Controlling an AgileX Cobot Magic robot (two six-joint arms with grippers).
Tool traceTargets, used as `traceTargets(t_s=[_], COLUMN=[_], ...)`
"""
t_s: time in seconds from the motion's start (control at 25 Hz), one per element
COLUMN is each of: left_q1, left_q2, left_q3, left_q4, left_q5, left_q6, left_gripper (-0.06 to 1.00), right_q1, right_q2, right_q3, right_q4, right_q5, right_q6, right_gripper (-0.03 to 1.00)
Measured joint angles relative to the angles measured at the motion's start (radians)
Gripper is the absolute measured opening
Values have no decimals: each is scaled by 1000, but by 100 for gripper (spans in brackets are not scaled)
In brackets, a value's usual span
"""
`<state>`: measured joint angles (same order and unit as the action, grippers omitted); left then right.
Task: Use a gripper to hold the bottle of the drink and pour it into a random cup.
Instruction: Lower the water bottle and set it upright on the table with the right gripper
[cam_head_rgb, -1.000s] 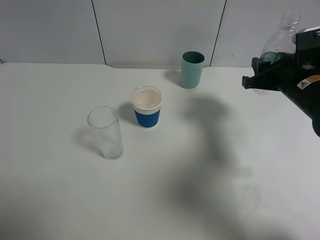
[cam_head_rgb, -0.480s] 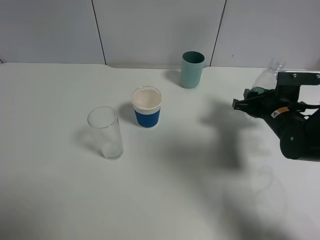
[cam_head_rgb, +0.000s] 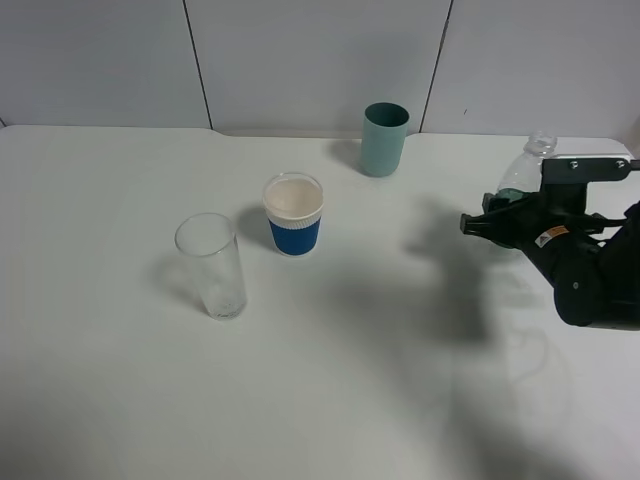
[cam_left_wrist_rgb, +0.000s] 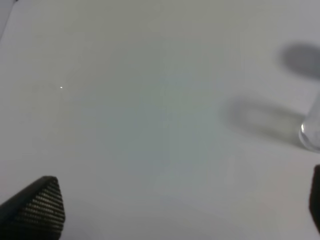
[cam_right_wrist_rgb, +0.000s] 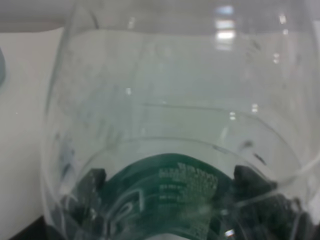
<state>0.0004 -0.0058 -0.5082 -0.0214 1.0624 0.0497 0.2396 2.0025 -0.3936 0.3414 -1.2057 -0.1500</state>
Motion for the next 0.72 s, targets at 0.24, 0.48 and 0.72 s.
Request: traceTargets(t_s=[0.24,0.48,0.72], left_q1=[0,0,0], left_q2=[0,0,0], left_q3=[0,0,0], left_q4=[0,0,0], left_q5=[0,0,0], left_q6=[0,0,0], left_gripper=[99,99,99], right_q1=[0,0,0], right_q2=[13,13,13], right_q3=[-6,-6,-6], right_q4=[-17,-18,-18], right_q5=[-4,-4,-4], right_q6=[-11,-11,-11], right_gripper=[53,53,53])
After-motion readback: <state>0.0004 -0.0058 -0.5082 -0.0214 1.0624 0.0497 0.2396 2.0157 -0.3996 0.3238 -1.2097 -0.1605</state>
